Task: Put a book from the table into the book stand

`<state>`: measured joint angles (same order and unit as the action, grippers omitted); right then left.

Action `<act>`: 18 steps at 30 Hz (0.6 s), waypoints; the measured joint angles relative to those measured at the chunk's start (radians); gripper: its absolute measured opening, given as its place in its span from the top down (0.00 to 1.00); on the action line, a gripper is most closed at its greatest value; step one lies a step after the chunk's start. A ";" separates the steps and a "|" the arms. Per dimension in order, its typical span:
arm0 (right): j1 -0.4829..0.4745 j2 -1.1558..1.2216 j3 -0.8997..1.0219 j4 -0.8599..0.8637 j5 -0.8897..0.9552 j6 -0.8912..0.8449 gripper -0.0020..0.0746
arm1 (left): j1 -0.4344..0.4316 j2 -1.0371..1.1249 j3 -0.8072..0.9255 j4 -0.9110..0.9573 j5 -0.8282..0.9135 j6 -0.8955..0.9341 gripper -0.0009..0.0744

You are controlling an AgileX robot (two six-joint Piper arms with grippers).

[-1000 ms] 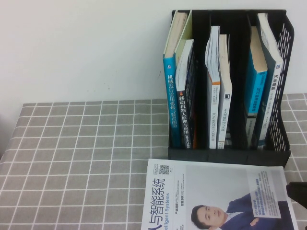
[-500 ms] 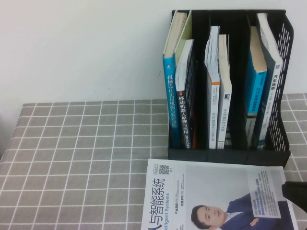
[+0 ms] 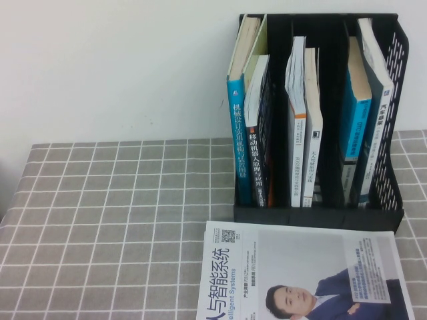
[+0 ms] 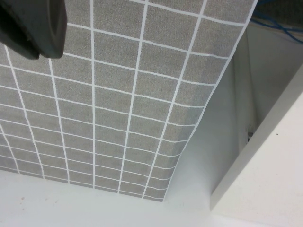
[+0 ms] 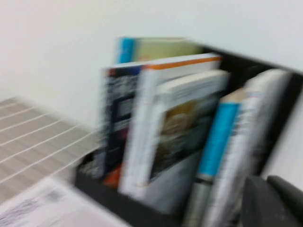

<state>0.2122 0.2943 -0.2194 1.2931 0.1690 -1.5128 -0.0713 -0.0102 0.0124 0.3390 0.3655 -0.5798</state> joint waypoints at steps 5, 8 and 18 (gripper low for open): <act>0.000 -0.076 0.072 0.036 -0.163 -0.002 0.98 | 0.000 0.000 0.000 0.000 0.000 0.002 0.99; 0.000 -0.109 0.106 -0.022 -0.183 0.029 0.98 | 0.000 0.000 0.000 0.000 -0.002 0.002 0.99; 0.000 -0.143 0.129 -1.196 -0.074 1.258 0.98 | 0.002 0.000 0.000 0.000 -0.002 0.002 0.99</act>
<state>0.2122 0.1513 -0.0907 0.0973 0.0946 -0.2553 -0.0694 -0.0102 0.0124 0.3390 0.3637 -0.5782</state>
